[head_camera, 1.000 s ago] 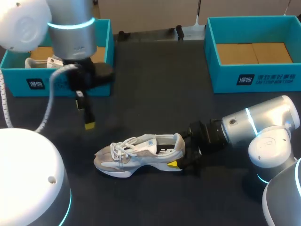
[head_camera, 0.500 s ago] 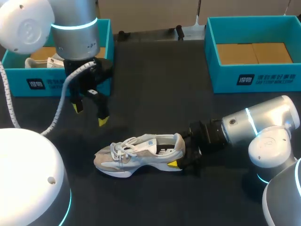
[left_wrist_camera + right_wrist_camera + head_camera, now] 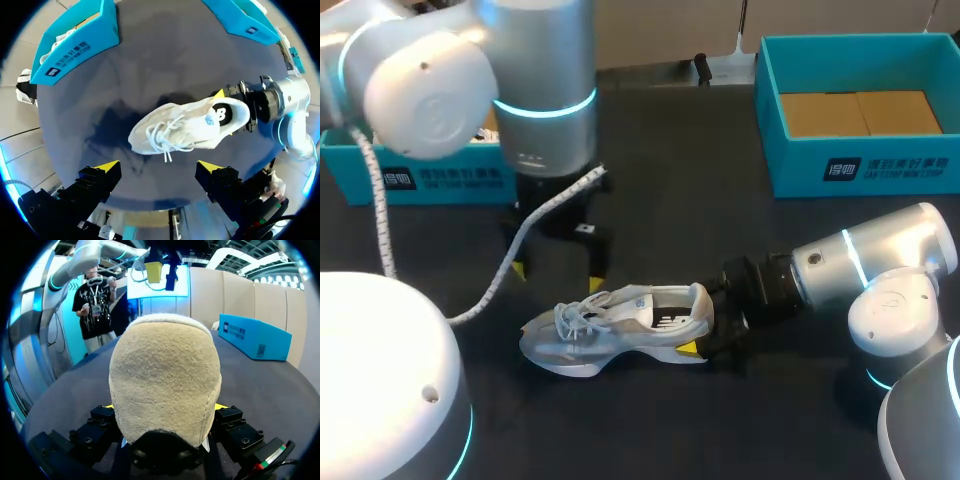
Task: Take the shoe out of the shoebox, open the shoe tongue, remove and reinsert the insole, then place the shoe into the shoebox
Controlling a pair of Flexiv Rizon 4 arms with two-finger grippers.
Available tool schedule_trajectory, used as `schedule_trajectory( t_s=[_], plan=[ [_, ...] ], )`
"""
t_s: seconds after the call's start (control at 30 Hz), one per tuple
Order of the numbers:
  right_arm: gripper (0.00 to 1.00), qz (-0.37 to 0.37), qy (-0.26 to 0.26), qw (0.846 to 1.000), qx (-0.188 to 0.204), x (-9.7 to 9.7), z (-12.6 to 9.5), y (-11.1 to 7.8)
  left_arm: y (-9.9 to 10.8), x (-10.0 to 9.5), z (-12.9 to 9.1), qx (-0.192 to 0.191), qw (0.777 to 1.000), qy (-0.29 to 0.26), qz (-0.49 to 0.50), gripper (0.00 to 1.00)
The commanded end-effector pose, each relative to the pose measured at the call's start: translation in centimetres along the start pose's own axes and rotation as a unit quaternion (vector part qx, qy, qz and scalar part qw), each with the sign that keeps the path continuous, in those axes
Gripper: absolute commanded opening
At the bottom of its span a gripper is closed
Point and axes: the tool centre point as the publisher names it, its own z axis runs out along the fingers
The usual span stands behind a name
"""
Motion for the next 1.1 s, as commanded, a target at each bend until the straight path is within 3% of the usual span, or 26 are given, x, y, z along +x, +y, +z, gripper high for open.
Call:
schedule_trajectory(
  t_s=[0.03, 0.17, 0.43, 0.73, 1.1],
  plan=[
    [0.0, 0.001, 0.0, 1.0, 0.003, 0.0, 0.0, 0.2, -1.3, 0.9, 0.1, -0.024, 1.0, -0.013, 0.002, 1.0],
    [0.0, 0.001, 0.0, 1.0, 0.003, 0.0, 0.0, 0.2, -1.3, 0.9, 0.1, -0.024, 1.0, -0.013, 0.002, 1.0],
    [0.0, 0.001, 0.0, 1.0, 0.003, 0.0, 0.0, 0.2, -1.9, 4.7, 2.5, -0.041, 0.998, -0.034, -0.028, 1.0],
    [0.0, 0.001, 0.0, 1.0, 0.003, 0.0, 0.0, 0.2, -2.7, 7.3, 4.4, -0.022, 0.995, -0.066, -0.068, 1.0],
    [0.0, 0.001, 0.0, 1.0, 0.003, 0.0, 0.0, 0.2, -3.9, 8.5, 5.9, -0.04, 0.991, -0.084, -0.097, 1.0]
  ],
)
